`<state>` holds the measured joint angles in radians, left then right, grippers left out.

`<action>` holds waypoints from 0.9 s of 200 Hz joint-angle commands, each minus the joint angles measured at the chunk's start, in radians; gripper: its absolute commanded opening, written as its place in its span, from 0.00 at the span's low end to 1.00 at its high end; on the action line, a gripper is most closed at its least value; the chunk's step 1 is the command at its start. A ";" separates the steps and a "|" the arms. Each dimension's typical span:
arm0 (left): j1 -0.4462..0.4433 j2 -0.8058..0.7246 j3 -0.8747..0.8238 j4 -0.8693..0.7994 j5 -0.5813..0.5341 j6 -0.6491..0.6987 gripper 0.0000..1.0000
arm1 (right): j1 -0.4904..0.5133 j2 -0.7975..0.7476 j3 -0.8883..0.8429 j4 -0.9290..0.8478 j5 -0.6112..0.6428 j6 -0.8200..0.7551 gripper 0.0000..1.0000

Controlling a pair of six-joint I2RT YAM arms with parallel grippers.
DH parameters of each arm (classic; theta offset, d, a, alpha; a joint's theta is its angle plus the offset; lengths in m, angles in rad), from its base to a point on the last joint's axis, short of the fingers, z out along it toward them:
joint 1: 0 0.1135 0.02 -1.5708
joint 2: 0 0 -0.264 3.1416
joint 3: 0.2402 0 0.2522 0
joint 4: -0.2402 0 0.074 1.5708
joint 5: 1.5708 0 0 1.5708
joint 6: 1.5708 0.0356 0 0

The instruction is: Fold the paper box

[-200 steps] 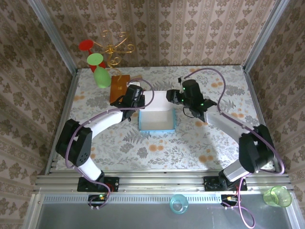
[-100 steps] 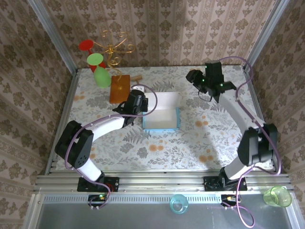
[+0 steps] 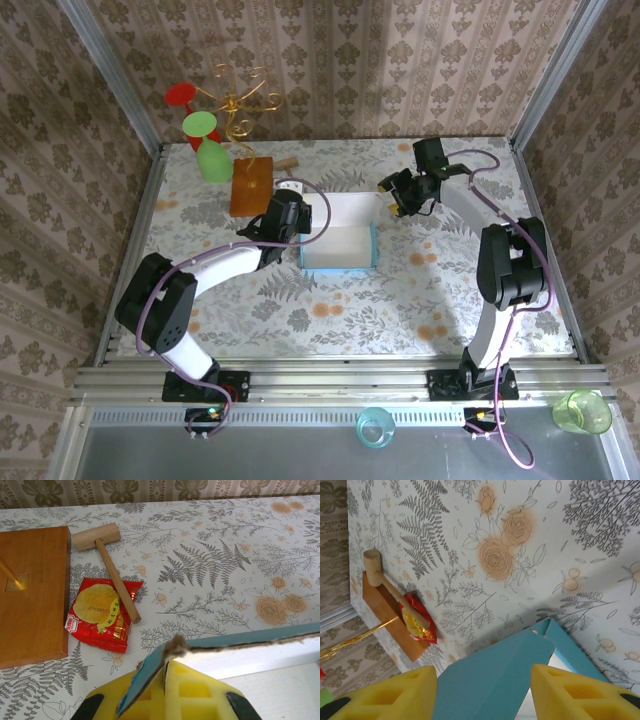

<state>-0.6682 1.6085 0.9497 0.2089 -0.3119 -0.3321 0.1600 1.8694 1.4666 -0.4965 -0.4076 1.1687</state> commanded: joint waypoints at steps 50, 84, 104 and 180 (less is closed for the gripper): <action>-0.008 -0.035 -0.025 0.057 -0.010 -0.028 0.00 | 0.008 0.013 -0.060 0.061 -0.088 0.081 0.48; -0.009 -0.033 -0.025 0.061 -0.009 -0.030 0.00 | 0.009 0.037 -0.051 0.085 -0.097 0.056 0.42; -0.007 -0.035 -0.027 0.061 -0.010 -0.028 0.00 | 0.007 0.059 -0.019 0.061 -0.086 -0.002 0.41; -0.007 -0.021 -0.025 0.078 -0.009 -0.060 0.00 | 0.022 0.015 -0.091 0.142 -0.123 0.144 0.46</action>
<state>-0.6682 1.6085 0.9352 0.2401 -0.3119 -0.3561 0.1703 1.9259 1.4036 -0.3874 -0.4999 1.2415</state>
